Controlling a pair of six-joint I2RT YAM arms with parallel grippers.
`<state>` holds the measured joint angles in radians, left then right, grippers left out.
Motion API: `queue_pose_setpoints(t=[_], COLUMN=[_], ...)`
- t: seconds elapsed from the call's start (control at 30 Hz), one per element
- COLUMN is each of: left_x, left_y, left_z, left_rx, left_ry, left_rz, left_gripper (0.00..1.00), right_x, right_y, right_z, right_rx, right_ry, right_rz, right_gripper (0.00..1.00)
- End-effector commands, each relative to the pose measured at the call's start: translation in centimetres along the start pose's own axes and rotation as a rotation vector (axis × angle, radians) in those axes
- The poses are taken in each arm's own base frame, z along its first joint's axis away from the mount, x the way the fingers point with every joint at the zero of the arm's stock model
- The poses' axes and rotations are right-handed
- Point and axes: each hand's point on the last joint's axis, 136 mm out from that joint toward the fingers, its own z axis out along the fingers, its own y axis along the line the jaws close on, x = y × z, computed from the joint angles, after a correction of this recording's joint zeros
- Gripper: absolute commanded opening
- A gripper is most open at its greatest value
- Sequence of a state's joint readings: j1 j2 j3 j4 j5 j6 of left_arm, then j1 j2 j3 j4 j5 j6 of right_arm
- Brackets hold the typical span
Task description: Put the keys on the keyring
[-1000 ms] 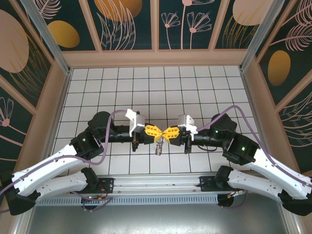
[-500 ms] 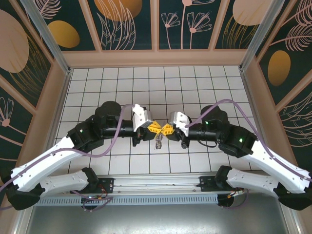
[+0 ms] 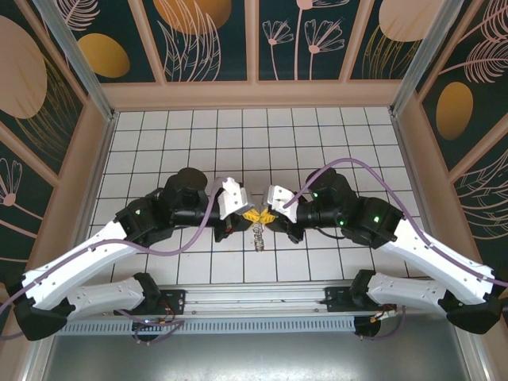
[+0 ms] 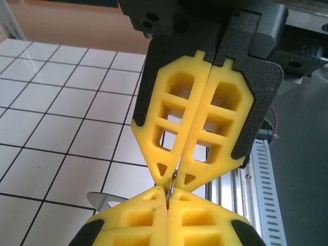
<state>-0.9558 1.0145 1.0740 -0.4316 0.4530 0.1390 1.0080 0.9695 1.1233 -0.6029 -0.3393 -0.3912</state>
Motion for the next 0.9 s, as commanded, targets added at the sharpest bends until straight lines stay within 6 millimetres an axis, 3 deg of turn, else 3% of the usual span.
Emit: queue_pose_setpoints(t=[0.0, 0.1, 0.23, 0.27, 0.4, 0.6, 0.7, 0.87], left_x=[-4.2, -5.9, -7.6, -6.8, -7.0, -7.4, -7.3, -7.4], left_y=[-2.5, -3.2, -3.9, -3.8, -4.0, -4.0, -3.9, -3.9], left_z=[-2.0, -3.1, -4.1, -3.6, -3.9, -4.4, -4.1, -3.9], left_rx=[0.084, 0.106, 0.135, 0.142, 0.152, 0.144, 0.142, 0.149], left_ry=[-0.2, -0.303, -0.395, -0.385, -0.418, -0.45, -0.443, -0.439], left_rz=[0.036, 0.036, 0.042, 0.029, 0.027, 0.034, 0.031, 0.034], left_gripper=[0.0, 0.0, 0.0, 0.0, 0.0, 0.0, 0.0, 0.0], right_x=[-2.8, -2.8, -3.3, -3.5, -4.1, -4.0, -3.9, -3.9], right_y=[-0.9, -0.4, 0.0, 0.2, 0.3, 0.6, 0.8, 0.7], right_z=[-1.1, -1.3, -1.8, -2.0, -2.7, -3.4, -3.6, -3.6], right_rx=[0.059, 0.042, 0.029, 0.025, 0.031, 0.031, 0.029, 0.036], right_ry=[-0.113, -0.145, -0.197, -0.215, -0.252, -0.28, -0.285, -0.283], right_rz=[-0.032, -0.013, -0.011, -0.014, -0.016, 0.002, 0.009, 0.016], right_gripper=[0.0, 0.09, 0.09, 0.09, 0.1, 0.23, 0.23, 0.11])
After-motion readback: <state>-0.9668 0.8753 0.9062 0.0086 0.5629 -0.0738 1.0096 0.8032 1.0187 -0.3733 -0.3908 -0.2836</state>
